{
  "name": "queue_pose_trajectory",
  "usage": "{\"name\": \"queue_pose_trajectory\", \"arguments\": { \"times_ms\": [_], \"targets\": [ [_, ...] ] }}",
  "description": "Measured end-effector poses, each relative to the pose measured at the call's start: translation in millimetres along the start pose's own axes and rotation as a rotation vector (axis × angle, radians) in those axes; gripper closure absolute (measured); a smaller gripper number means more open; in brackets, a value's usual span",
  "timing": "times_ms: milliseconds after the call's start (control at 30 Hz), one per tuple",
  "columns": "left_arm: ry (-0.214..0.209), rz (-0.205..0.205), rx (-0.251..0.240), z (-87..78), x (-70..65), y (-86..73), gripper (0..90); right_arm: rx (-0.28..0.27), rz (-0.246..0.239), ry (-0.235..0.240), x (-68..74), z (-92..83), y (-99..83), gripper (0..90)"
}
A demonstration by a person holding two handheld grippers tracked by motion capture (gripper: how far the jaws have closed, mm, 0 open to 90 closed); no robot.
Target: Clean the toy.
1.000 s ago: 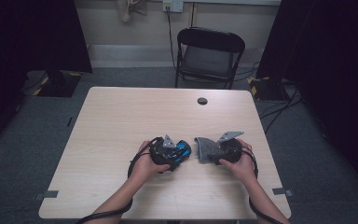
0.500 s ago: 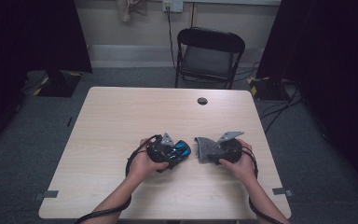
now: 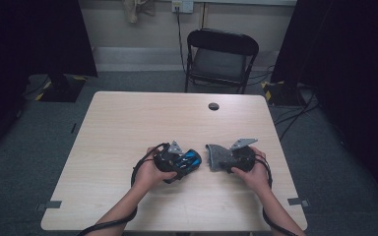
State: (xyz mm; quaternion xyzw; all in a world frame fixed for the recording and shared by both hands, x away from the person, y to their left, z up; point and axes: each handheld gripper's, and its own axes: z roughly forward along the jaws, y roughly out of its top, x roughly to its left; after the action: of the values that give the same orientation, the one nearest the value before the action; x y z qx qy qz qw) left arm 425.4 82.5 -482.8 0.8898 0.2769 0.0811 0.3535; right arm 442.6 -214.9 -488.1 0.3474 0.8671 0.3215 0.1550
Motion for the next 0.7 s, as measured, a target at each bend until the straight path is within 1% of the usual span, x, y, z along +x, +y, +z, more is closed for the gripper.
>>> {"name": "queue_pose_trajectory", "arguments": {
  "times_ms": [67, 100, 233, 333, 367, 400, 533, 633, 700],
  "targets": [
    [0.000, 0.009, 0.000, 0.3, -0.2, -1.5, 27.6, -0.001, 0.000, 0.002, -0.1, 0.0, -0.1, 28.8],
    [0.000, 0.009, 0.008, 0.4, 0.0, -1.4, 27.6, 0.001, 0.001, 0.001, -0.1, 0.1, 0.2, 28.8],
    [0.000, 0.009, 0.010, 1.5, 0.2, -0.7, 27.6, 0.000, 0.001, 0.000, 0.0, 0.0, 0.1, 28.8],
    [-0.002, 0.013, 0.024, 1.5, -0.2, 0.3, 27.5, 0.000, 0.001, 0.000, 0.0, 0.0, 0.1, 28.8],
    [0.000, 0.016, 0.037, 1.0, -0.2, 1.1, 27.4, 0.000, 0.001, 0.000, 0.0, 0.1, 0.1, 28.8],
    [0.004, 0.013, 0.038, 1.3, -0.7, 1.5, 27.4, 0.001, 0.001, 0.000, 0.0, 0.1, 0.2, 28.8],
    [0.007, 0.028, 0.028, 3.5, -1.2, 1.9, 26.7, 0.001, 0.001, 0.001, -0.1, 0.1, 0.3, 28.8],
    [0.020, 0.035, 0.038, 4.2, -2.7, 3.1, 26.2, 0.001, 0.001, 0.001, -0.1, 0.1, 0.2, 28.8],
    [0.020, 0.035, 0.040, 5.9, -3.6, 3.5, 25.0, 0.001, 0.001, 0.001, -0.1, 0.1, 0.2, 28.8]
  ]
}}
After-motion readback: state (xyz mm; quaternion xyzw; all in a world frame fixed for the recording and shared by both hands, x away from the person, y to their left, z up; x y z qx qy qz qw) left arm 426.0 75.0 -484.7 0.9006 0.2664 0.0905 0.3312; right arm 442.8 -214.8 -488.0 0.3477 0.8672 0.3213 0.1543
